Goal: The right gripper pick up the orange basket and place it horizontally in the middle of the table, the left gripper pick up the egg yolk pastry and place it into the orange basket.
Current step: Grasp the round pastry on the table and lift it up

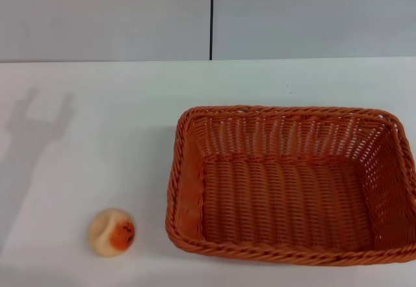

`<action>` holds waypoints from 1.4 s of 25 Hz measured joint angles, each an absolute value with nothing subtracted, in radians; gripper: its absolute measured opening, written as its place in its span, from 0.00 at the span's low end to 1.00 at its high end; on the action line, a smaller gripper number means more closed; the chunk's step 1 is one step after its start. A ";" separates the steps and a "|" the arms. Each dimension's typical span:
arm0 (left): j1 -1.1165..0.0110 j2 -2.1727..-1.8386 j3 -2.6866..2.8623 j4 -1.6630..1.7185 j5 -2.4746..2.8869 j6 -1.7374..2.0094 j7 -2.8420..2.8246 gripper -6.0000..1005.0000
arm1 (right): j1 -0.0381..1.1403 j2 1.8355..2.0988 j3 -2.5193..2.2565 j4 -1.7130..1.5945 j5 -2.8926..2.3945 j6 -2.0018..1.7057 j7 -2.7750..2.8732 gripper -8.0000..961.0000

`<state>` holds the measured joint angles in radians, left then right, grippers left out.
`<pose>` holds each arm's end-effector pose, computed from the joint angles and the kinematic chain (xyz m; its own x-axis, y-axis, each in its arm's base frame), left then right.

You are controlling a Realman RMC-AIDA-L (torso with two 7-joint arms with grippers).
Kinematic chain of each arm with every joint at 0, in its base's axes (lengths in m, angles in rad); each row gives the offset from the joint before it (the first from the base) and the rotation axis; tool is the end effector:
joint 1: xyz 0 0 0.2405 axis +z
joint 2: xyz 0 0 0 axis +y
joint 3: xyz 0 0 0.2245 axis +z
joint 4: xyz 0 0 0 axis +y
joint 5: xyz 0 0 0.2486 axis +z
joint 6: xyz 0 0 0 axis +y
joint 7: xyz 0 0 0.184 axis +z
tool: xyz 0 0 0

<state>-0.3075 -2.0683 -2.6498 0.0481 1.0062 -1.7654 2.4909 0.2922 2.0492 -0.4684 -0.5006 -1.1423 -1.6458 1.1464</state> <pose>-0.3189 0.2851 0.0331 0.2967 -0.2831 0.9120 0.8662 -0.3223 -0.3819 0.3060 0.3322 0.1345 0.3171 0.2297 -0.9202 -0.7709 -0.5026 -0.3912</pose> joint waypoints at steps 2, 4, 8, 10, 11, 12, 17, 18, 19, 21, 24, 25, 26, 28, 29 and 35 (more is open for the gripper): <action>-0.303 -2.066 -2.600 0.011 1.007 -1.771 2.478 0.75 | 0.269 2.055 -0.465 -0.465 -1.120 -1.652 1.122 0.48; -0.296 -2.063 -2.547 -0.044 1.007 -1.773 2.448 0.74 | 0.252 2.062 -0.455 -0.443 -1.111 -1.658 1.110 0.48; -0.261 -2.034 -2.375 -0.197 1.009 -1.747 2.348 0.73 | 0.233 2.068 -0.426 -0.405 -1.107 -1.681 1.107 0.48; -0.240 -2.003 -2.304 -0.253 1.012 -1.741 2.298 0.73 | 0.229 2.068 -0.409 -0.389 -1.107 -1.688 1.107 0.48; -0.226 -1.966 -2.253 -0.289 1.030 -1.745 2.258 0.72 | 0.227 2.068 -0.396 -0.376 -1.107 -1.689 1.105 0.48; -0.220 -1.942 -2.229 -0.307 1.056 -1.751 2.232 0.72 | 0.227 2.068 -0.396 -0.376 -1.107 -1.689 1.105 0.48; -0.215 -1.843 -2.186 -0.345 1.255 -1.801 2.120 0.70 | 0.220 2.068 -0.385 -0.364 -1.106 -1.687 1.099 0.48; -0.215 -1.831 -2.186 -0.346 1.293 -1.814 2.101 0.70 | 0.221 2.068 -0.382 -0.364 -1.106 -1.684 1.099 0.48; -0.216 -1.822 -2.186 -0.348 1.332 -1.826 2.082 0.70 | 0.223 2.067 -0.380 -0.364 -1.106 -1.681 1.099 0.48; -0.210 -1.819 -2.190 -0.363 1.437 -1.853 2.053 0.69 | 0.232 2.064 -0.379 -0.362 -1.106 -1.676 1.098 0.48; -0.205 -1.828 -2.191 -0.370 1.492 -1.857 2.057 0.68 | 0.241 2.063 -0.379 -0.362 -1.106 -1.673 1.098 0.49; -0.203 -1.833 -2.191 -0.372 1.513 -1.858 2.063 0.68 | 0.246 2.062 -0.379 -0.362 -1.106 -1.671 1.098 0.48; -0.198 -1.848 -2.191 -0.382 1.554 -1.855 2.080 0.68 | 0.257 2.061 -0.379 -0.362 -1.106 -1.663 1.099 0.48; -0.194 -1.856 -2.192 -0.390 1.577 -1.849 2.086 0.67 | 0.261 2.061 -0.379 -0.362 -1.106 -1.659 1.101 0.48; -0.192 -1.861 -2.194 -0.394 1.587 -1.843 2.087 0.67 | 0.265 2.061 -0.379 -0.362 -1.106 -1.656 1.103 0.48; -0.175 -1.885 -2.211 -0.402 1.635 -1.790 2.096 0.65 | 0.280 2.061 -0.380 -0.360 -1.111 -1.648 1.105 0.48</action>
<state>-0.1750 -1.8850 -2.2109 -0.4020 1.6353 -1.7898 2.0962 0.2802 2.0606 -0.3801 -0.3603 -1.1113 -1.6483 1.1052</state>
